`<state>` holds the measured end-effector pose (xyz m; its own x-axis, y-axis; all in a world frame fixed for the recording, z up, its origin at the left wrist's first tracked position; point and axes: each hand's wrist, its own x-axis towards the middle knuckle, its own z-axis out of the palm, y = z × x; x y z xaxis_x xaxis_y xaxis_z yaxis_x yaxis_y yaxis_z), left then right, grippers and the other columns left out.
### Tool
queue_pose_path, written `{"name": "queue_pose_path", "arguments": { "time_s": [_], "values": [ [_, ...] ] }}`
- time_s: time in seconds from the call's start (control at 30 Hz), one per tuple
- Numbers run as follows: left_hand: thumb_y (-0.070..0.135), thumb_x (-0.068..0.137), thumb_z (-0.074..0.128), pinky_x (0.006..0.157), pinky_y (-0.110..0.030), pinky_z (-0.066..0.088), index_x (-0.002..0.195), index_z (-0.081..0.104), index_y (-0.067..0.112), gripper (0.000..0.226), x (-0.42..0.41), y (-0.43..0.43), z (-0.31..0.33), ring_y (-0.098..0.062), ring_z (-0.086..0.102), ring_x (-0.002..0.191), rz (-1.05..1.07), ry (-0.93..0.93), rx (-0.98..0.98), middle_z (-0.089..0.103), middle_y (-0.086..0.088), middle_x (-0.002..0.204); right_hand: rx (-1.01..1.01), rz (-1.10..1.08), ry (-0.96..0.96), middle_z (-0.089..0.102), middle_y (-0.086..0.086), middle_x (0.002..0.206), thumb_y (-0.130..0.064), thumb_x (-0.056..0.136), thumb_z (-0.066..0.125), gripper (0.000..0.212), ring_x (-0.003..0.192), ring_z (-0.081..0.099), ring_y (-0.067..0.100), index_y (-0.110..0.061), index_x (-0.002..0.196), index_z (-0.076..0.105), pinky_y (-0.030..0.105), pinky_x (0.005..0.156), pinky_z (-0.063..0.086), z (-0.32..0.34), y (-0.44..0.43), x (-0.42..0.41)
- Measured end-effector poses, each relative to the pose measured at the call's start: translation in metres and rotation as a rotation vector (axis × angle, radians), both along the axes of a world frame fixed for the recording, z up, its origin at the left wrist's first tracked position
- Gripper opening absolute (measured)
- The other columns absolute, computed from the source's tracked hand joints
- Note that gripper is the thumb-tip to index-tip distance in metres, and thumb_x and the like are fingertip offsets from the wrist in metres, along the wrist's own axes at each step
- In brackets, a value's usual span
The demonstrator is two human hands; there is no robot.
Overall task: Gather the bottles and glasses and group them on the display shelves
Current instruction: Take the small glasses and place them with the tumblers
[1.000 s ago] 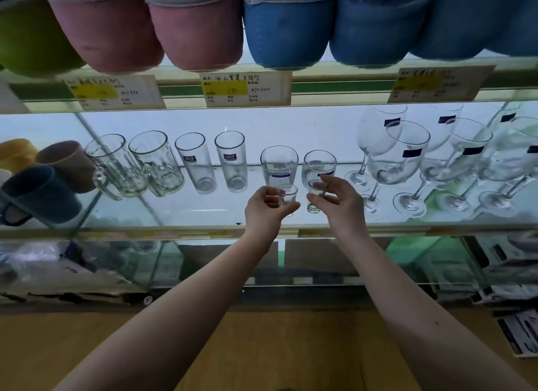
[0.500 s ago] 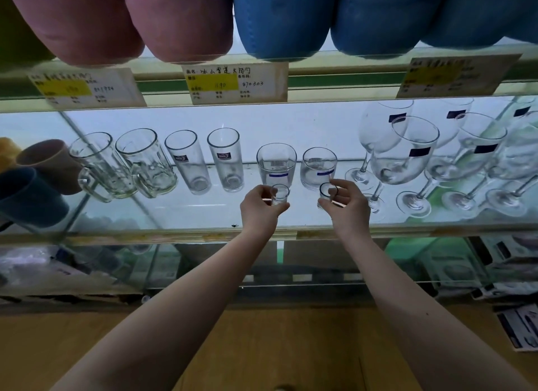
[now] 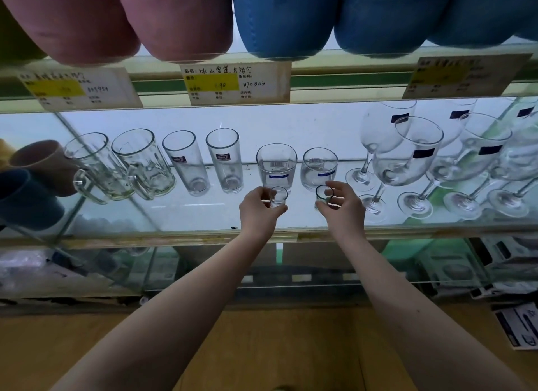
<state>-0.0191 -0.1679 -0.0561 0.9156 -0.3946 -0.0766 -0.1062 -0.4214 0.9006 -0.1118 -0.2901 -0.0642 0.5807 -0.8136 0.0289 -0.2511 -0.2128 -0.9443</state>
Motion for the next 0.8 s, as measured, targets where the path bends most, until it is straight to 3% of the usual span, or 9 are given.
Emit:
{"name": "queue_pose_path", "arguments": {
  "time_s": [0.13,0.23,0.37,0.6,0.7,0.8],
  "values": [
    [0.010,0.076,0.074,0.071,-0.025,0.045,0.098,0.062,0.008,0.026,0.003,0.000,-0.003,-0.017,0.057,0.077,-0.013,-0.010,0.026,0.064,-0.005,0.093,-0.038,0.013,0.028,0.063,0.005,0.104,-0.003,0.082,0.068,0.039,0.095,0.064,0.022,-0.015,0.118,0.058,0.011,0.070,0.045,0.000,0.001,0.002],
    [0.010,0.077,0.074,0.071,-0.023,0.044,0.100,0.063,0.008,0.026,0.004,0.000,-0.003,-0.016,0.057,0.076,-0.025,-0.030,0.036,0.063,-0.003,0.091,-0.062,0.021,0.059,0.064,0.008,0.108,-0.005,0.082,0.068,0.040,0.096,0.064,0.023,-0.015,0.119,0.056,0.020,0.075,0.046,0.001,0.001,0.003],
    [0.013,0.080,0.072,0.076,-0.024,0.044,0.109,0.061,0.009,0.031,0.003,0.002,-0.004,-0.017,0.058,0.085,-0.052,-0.068,0.061,0.063,-0.001,0.095,-0.038,0.026,0.098,0.062,0.009,0.114,-0.006,0.082,0.069,0.052,0.096,0.060,0.021,-0.015,0.129,0.046,0.023,0.078,0.044,0.006,0.002,0.003],
    [0.023,0.076,0.076,0.086,-0.028,0.044,0.124,0.047,0.012,0.057,-0.005,0.012,0.001,-0.016,0.051,0.104,-0.042,-0.049,0.108,0.054,-0.006,0.121,0.012,0.009,0.091,0.048,0.009,0.136,-0.012,0.081,0.071,0.069,0.123,0.047,0.022,-0.017,0.138,0.032,0.024,0.089,0.037,0.012,0.011,-0.006],
    [0.031,0.081,0.072,0.094,-0.032,0.042,0.122,0.047,0.011,0.052,-0.014,0.023,0.008,-0.019,0.049,0.112,0.003,-0.140,0.098,0.051,-0.006,0.122,0.023,-0.023,0.043,0.049,0.006,0.136,-0.015,0.083,0.070,0.064,0.122,0.047,0.021,-0.017,0.137,0.035,0.025,0.092,0.037,0.015,0.018,-0.017],
    [0.025,0.085,0.066,0.094,-0.034,0.042,0.115,0.050,0.011,0.036,-0.028,0.031,0.023,-0.020,0.049,0.110,0.041,-0.238,-0.007,0.053,-0.005,0.115,0.057,-0.054,-0.036,0.053,0.003,0.130,-0.018,0.086,0.067,0.055,0.118,0.050,0.019,-0.016,0.133,0.039,0.027,0.092,0.040,0.022,0.029,-0.031]
  ]
}}
